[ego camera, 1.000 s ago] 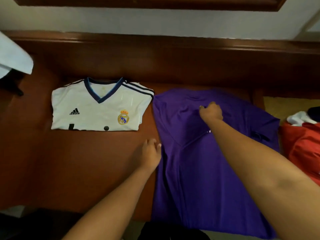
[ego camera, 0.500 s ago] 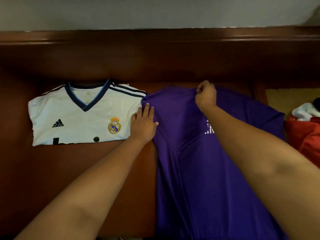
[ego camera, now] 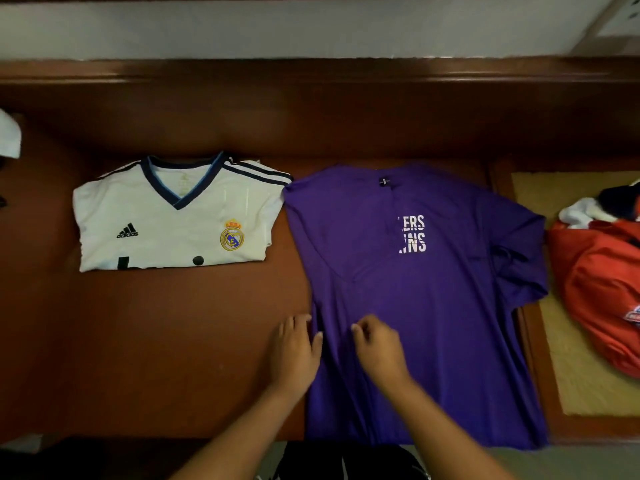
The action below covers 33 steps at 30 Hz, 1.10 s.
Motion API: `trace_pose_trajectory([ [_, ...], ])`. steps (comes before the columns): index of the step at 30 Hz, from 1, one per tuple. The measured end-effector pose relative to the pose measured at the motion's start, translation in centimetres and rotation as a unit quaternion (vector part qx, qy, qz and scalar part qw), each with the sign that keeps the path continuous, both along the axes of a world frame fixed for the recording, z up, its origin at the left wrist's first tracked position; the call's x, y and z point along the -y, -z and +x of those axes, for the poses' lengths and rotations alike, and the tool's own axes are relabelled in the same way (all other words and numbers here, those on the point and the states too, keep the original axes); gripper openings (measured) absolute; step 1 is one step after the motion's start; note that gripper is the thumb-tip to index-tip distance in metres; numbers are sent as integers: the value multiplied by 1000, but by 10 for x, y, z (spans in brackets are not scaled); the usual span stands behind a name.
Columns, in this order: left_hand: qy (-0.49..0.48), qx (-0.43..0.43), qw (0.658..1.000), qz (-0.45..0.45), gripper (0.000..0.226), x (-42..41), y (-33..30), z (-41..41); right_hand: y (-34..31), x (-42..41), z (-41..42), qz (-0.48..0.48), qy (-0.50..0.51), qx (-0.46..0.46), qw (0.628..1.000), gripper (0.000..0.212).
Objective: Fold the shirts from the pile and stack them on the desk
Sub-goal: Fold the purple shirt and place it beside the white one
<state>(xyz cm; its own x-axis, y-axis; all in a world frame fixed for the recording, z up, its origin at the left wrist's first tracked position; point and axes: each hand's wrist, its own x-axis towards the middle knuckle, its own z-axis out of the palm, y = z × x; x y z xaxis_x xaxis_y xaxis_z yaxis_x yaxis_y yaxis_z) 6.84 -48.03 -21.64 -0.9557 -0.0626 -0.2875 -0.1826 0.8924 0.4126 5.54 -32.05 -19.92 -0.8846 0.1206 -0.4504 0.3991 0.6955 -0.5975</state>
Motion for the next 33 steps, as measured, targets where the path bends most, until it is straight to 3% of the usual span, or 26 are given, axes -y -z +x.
trace_pose_trajectory([
  [5, -57, 60, 997, 10, 17, -6, -7, 27, -1, 11, 19, 10, -15, 50, 999, 17],
  [9, -209, 81, 971, 90, 14, -2, -18, 26, -4, -2, 8, -74, 95, 44, 992, 14],
  [12, -249, 81, 957, 128, 14, -2, -25, 30, -2, -10, 7, -138, 185, 86, 969, 27],
  [17, -275, 125, 942, 146, 10, -7, -25, 33, -5, -10, 15, -122, 105, 136, 978, 24],
  [21, -244, 143, 950, 133, 23, -9, -25, 34, -13, -6, 3, -55, 31, 87, 994, 25],
  [25, -193, 156, 968, 37, 22, -5, -30, 34, -14, -6, -5, 45, -77, 84, 992, 33],
  [29, -103, 60, 992, -44, 31, -4, -36, 23, -13, -14, -14, 104, -145, 63, 982, 40],
  [33, 5, -12, 997, -81, 43, -4, -34, -10, -12, -28, -29, 85, -93, -35, 992, 40],
])
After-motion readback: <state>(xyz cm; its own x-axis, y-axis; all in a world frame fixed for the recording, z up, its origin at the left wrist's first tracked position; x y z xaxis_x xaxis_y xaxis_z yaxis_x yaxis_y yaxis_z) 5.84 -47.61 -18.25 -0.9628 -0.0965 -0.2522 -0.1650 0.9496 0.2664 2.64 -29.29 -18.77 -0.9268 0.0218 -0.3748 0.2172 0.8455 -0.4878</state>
